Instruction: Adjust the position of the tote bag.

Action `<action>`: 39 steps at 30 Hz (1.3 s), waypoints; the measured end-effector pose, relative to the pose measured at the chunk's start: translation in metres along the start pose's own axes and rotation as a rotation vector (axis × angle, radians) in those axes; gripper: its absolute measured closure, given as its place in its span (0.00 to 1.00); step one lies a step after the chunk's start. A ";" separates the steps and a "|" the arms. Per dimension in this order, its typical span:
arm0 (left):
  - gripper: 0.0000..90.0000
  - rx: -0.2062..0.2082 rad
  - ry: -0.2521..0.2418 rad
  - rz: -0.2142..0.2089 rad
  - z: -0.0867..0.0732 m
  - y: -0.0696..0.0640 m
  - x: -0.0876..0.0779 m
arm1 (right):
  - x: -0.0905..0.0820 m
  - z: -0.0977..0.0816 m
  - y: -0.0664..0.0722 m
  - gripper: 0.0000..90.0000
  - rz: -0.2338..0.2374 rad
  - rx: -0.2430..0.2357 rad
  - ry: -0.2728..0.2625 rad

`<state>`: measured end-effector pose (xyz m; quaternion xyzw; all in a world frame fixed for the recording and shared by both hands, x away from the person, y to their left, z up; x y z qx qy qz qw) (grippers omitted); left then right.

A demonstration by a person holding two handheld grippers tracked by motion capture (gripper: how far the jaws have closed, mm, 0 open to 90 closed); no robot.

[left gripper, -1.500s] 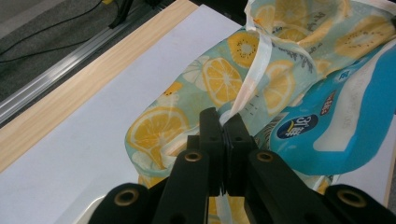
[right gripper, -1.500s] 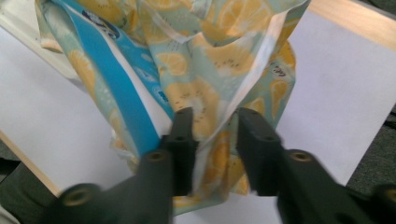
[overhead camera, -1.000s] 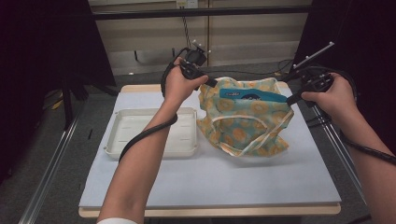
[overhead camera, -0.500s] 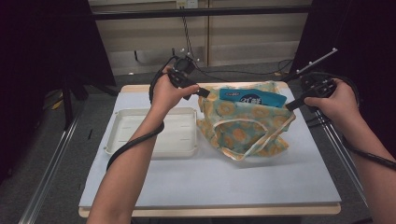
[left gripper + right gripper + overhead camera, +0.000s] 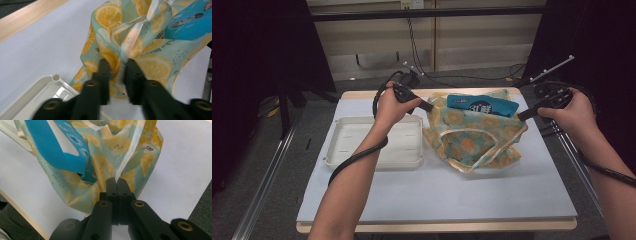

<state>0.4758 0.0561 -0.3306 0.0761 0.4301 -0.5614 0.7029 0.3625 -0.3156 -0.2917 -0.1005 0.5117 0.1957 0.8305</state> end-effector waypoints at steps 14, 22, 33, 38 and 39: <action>0.99 -0.017 -0.027 0.036 0.010 0.011 0.005 | 0.011 -0.008 -0.004 1.00 -0.006 0.013 -0.010; 0.99 -0.036 -0.031 0.034 0.008 0.019 0.013 | 0.020 -0.014 -0.007 1.00 0.002 0.034 -0.023; 0.99 -0.041 -0.022 0.040 0.005 0.024 0.019 | 0.034 -0.028 -0.008 1.00 0.022 0.047 -0.017; 0.99 -0.049 -0.028 0.035 0.005 0.024 0.024 | 0.040 -0.035 -0.010 1.00 0.026 0.054 -0.023; 0.99 -0.050 -0.025 0.036 0.004 0.023 0.025 | 0.041 -0.036 -0.010 1.00 0.023 0.055 -0.018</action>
Point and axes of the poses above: each handheld gripper's, and its own axes: x roughly forward along the jaws, z roughly out of its top, y roughly to its left, the point moved 1 cm from there along x, roughly forward along the jaws, and after that the axes turned 9 degrees about -z, right-handed, at the moved point
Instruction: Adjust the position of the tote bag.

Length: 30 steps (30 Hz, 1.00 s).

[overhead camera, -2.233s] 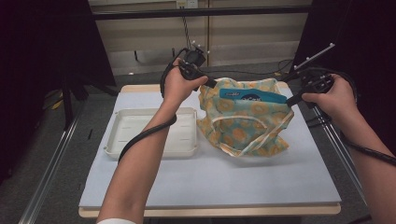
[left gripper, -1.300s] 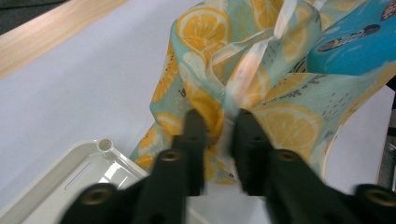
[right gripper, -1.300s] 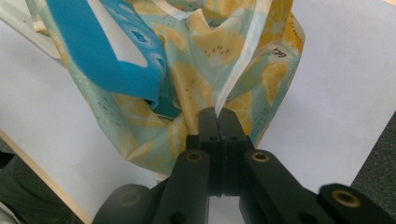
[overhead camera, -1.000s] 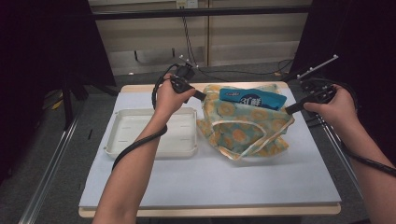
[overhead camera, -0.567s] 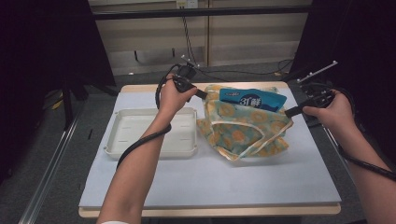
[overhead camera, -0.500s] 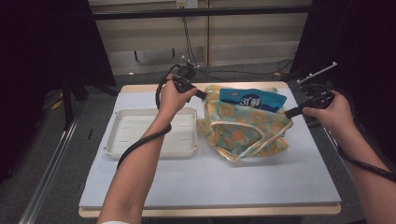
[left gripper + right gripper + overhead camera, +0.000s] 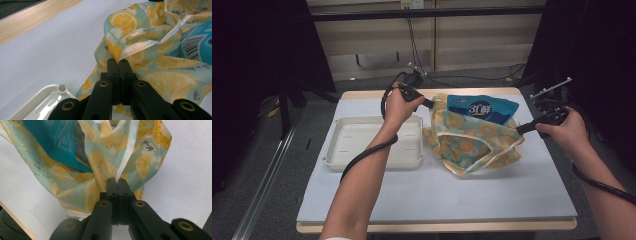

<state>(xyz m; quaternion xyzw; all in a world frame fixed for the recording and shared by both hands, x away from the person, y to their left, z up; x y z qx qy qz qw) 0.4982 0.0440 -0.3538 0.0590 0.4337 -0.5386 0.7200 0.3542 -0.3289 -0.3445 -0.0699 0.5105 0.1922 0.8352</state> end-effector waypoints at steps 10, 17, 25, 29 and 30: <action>0.99 -0.010 0.017 -0.002 -0.004 0.002 0.009 | 0.008 -0.009 -0.001 1.00 0.008 0.009 0.002; 0.99 -0.022 0.019 -0.010 -0.008 0.006 0.012 | 0.011 -0.012 -0.001 1.00 0.011 0.009 0.002; 0.58 -0.033 -0.007 -0.001 -0.012 0.003 0.004 | 0.011 -0.013 -0.001 1.00 0.009 0.006 0.004; 0.38 -0.015 -0.021 -0.016 -0.014 -0.002 -0.005 | 0.011 -0.013 0.001 1.00 0.012 0.008 0.015; 0.34 -0.010 -0.031 -0.013 -0.013 -0.005 -0.006 | 0.011 -0.013 0.001 1.00 0.009 0.008 0.016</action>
Point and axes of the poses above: each handheld gripper's, and its own axes: x roughly forward along the jaws, z roughly out of its top, y roughly to its left, the point moved 1 cm from there along x, roughly forward along the jaws, and after that the axes turned 9 degrees about -z, right-handed, at the moved point
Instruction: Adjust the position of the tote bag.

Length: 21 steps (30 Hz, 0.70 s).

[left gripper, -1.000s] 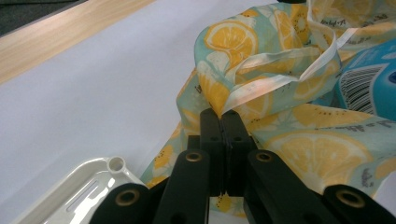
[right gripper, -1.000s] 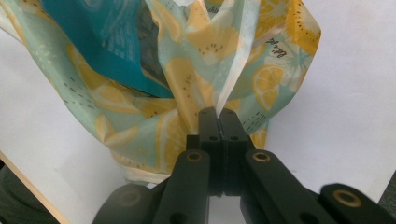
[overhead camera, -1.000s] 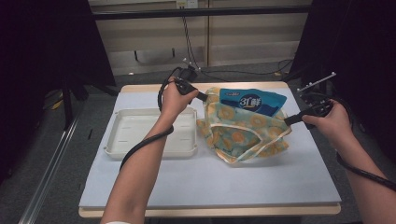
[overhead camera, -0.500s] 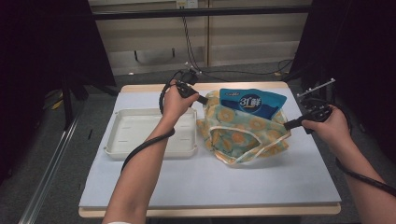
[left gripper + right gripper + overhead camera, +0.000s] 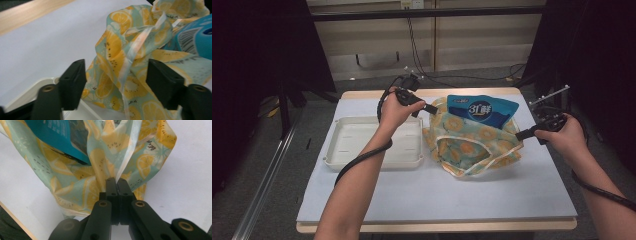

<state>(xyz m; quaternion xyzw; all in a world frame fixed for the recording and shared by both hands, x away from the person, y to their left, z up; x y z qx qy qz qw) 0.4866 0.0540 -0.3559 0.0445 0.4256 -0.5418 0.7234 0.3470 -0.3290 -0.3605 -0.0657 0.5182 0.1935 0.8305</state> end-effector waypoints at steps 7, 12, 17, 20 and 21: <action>0.24 0.067 -0.012 -0.032 -0.002 -0.024 -0.008 | 0.000 -0.001 0.001 0.99 0.001 0.005 0.001; 0.24 0.153 0.029 -0.041 -0.006 -0.036 -0.005 | -0.001 0.000 0.002 0.99 0.006 0.005 -0.003; 0.21 0.202 0.057 -0.036 -0.008 -0.046 0.003 | -0.002 0.000 0.003 0.98 0.009 0.002 -0.007; 0.22 0.224 0.063 -0.023 -0.008 -0.049 0.011 | -0.002 -0.001 0.003 0.98 0.003 0.007 0.002; 0.25 0.221 0.055 -0.029 -0.008 -0.050 0.013 | -0.002 -0.001 0.003 0.97 0.006 0.010 0.003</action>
Point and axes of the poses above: each handheld gripper's, and its own axes: x roughly forward along the jaws, z roughly out of its top, y roughly to its left, the point moved 1 cm from there along x, roughly forward along the jaws, and after that the axes turned 9 degrees about -z, right-handed, at the moved point
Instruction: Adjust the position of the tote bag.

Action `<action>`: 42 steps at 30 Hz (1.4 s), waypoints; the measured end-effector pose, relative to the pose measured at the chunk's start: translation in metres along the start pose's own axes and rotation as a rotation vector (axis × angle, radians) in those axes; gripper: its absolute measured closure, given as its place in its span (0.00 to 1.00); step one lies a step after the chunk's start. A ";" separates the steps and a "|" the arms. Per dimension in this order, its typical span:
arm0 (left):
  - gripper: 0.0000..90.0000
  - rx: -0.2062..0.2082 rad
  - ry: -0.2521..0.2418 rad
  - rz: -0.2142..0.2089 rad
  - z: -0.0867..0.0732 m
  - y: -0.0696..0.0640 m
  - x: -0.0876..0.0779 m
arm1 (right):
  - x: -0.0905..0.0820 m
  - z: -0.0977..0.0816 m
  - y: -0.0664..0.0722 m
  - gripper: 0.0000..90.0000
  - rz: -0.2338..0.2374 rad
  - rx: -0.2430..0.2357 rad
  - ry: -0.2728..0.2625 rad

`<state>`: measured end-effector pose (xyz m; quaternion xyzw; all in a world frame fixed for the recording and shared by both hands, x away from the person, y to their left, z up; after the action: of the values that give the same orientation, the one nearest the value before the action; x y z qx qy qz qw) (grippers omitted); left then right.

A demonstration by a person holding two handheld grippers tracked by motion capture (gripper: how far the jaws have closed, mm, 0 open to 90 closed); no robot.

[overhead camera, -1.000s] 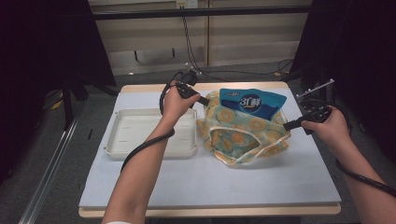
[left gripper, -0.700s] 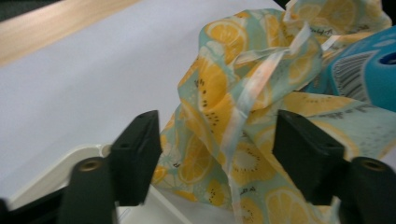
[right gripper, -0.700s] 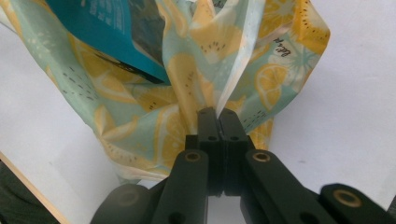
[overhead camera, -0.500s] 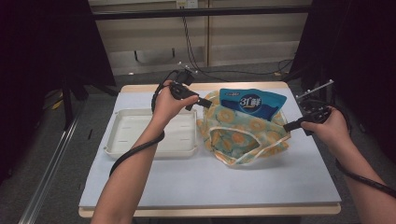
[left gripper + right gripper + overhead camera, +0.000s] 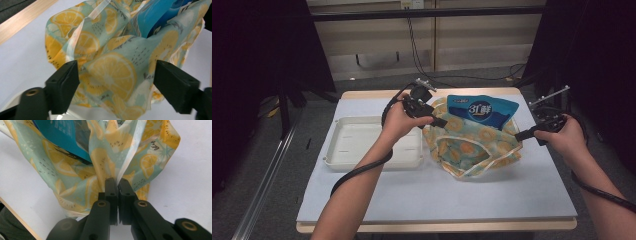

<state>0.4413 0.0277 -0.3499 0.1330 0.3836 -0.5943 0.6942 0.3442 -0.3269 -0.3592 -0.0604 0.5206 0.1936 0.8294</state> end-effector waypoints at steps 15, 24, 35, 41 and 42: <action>0.97 0.094 0.009 -0.069 0.002 -0.007 0.004 | -0.002 0.010 -0.007 0.69 -0.008 0.032 -0.018; 1.00 0.093 0.003 -0.081 -0.001 -0.008 0.005 | 0.000 0.031 -0.010 0.63 -0.014 0.061 -0.047; 1.00 0.080 0.007 -0.109 -0.011 -0.010 0.011 | 0.015 0.033 -0.015 1.00 -0.020 0.085 -0.050; 1.00 0.063 0.019 -0.117 -0.022 -0.010 0.014 | 0.019 0.026 -0.019 1.00 -0.046 0.076 -0.041; 1.00 0.059 0.021 -0.119 -0.024 -0.010 0.016 | 0.020 0.025 -0.018 1.00 -0.041 0.090 -0.039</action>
<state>0.4227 0.0292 -0.3745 0.1366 0.3803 -0.6443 0.6493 0.3802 -0.3311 -0.3673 -0.0300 0.5111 0.1542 0.8451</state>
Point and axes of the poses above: each handheld gripper's, and its own axes: x roughly forward along the jaws, z roughly out of its top, y roughly to its left, the point moved 1 cm from there along x, roughly forward along the jaws, and after that the axes turned 9 degrees about -z, right-handed, at the moved point
